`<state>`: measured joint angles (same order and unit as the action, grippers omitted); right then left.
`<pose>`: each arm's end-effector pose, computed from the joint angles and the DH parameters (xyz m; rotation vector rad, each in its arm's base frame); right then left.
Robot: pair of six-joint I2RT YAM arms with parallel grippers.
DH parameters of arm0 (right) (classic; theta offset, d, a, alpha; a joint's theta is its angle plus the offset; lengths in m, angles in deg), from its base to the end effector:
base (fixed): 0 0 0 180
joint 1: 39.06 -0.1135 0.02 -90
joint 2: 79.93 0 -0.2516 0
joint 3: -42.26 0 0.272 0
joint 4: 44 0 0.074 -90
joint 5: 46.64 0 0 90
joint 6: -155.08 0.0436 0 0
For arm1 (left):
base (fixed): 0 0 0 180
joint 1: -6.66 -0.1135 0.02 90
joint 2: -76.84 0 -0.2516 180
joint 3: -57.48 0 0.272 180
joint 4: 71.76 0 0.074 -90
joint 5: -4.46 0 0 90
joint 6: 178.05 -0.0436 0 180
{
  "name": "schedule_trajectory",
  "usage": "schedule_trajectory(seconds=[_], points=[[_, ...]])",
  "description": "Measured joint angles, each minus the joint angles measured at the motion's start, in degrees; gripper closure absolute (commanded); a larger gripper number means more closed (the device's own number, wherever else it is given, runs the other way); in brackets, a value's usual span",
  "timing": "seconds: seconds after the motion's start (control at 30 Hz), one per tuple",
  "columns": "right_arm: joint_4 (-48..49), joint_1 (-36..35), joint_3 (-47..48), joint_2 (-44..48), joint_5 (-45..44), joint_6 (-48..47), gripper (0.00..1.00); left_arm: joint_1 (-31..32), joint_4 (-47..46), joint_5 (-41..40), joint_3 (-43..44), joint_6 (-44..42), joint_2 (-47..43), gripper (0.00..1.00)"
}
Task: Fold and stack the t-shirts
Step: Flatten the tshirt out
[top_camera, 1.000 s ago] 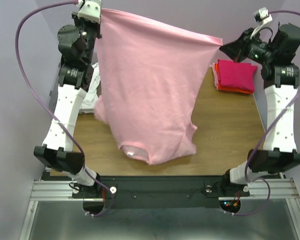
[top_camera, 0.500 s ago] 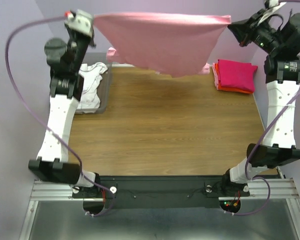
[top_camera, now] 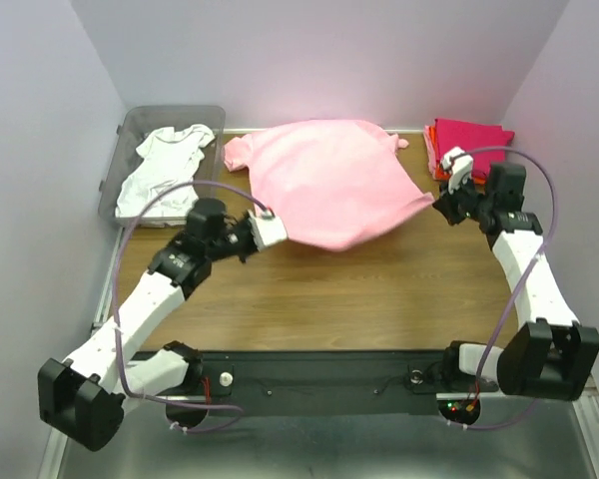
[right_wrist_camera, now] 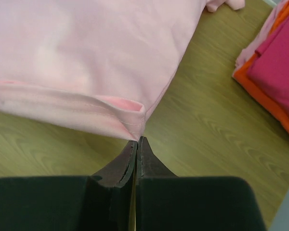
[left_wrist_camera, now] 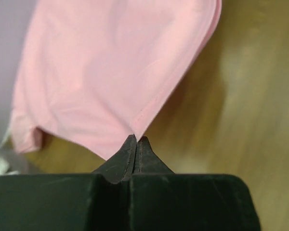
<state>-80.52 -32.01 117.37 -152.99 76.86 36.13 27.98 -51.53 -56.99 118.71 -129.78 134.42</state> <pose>0.3101 -0.0141 0.3015 -0.7071 1.9476 0.2528 0.2385 -0.1155 0.3112 1.2304 1.3537 -0.2126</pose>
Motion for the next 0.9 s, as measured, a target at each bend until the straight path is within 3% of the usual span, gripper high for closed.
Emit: schedule_trajectory(seconds=[0.13,0.17,0.2,0.23,0.3,0.33,0.37,0.4,0.43,0.5,0.63,0.7,0.73,0.9], points=[[-0.28,0.02,-8.83,6.58,-4.74,-8.55,1.00,12.98,7.17,0.83,-4.11,-1.99,-1.40,1.00],[0.17,0.13,-10.43,6.80,-6.21,-11.06,0.99,15.17,7.87,0.98,-4.66,-1.90,-0.83,0.96],[0.24,0.63,-11.82,6.58,-7.30,-13.14,0.99,17.05,8.46,1.86,-5.18,-1.09,-0.02,0.85],[0.13,1.31,-13.14,6.03,-8.37,-15.26,0.96,18.25,8.66,2.54,-5.46,0.55,0.70,0.59],[-0.37,4.33,-14.67,3.58,-9.92,-18.62,0.83,21.42,8.22,5.20,-5.31,4.35,3.28,0.30],[-0.39,6.60,-14.53,0.72,-11.17,-20.81,0.64,22.36,8.48,6.36,-4.66,6.29,4.44,0.10],[-0.44,8.26,-13.97,-1.49,-11.89,-21.55,0.53,24.00,8.48,7.39,-3.37,7.76,6.25,0.07],[-0.85,9.99,-12.68,-4.39,-12.39,-22.08,0.41,25.20,8.68,8.61,-1.14,9.38,8.31,0.07],[-1.03,12.15,-10.08,-8.59,-13.51,-22.93,0.08,25.99,9.33,9.79,1.51,10.86,9.99,0.06],[-1.09,14.99,-6.47,-12.63,-14.53,-22.91,0.06,26.88,11.17,10.73,8.68,11.58,13.29,0.07],[-1.14,18.43,-1.92,-12.07,-16.13,-23.96,0.06,23.61,12.48,10.78,20.15,10.80,16.83,0.24],[-1.57,18.75,0.04,-9.60,-16.44,-24.26,0.11,18.88,12.17,10.32,20.65,10.54,16.81,0.40],[-2.69,18.75,1.33,-8.98,-16.39,-24.22,0.19,15.65,12.28,9.75,20.65,9.99,17.53,0.44],[-12.83,17.94,8.63,-8.79,-13.11,-22.08,0.36,7.21,11.47,1.49,21.11,8.72,27.52,0.56]])
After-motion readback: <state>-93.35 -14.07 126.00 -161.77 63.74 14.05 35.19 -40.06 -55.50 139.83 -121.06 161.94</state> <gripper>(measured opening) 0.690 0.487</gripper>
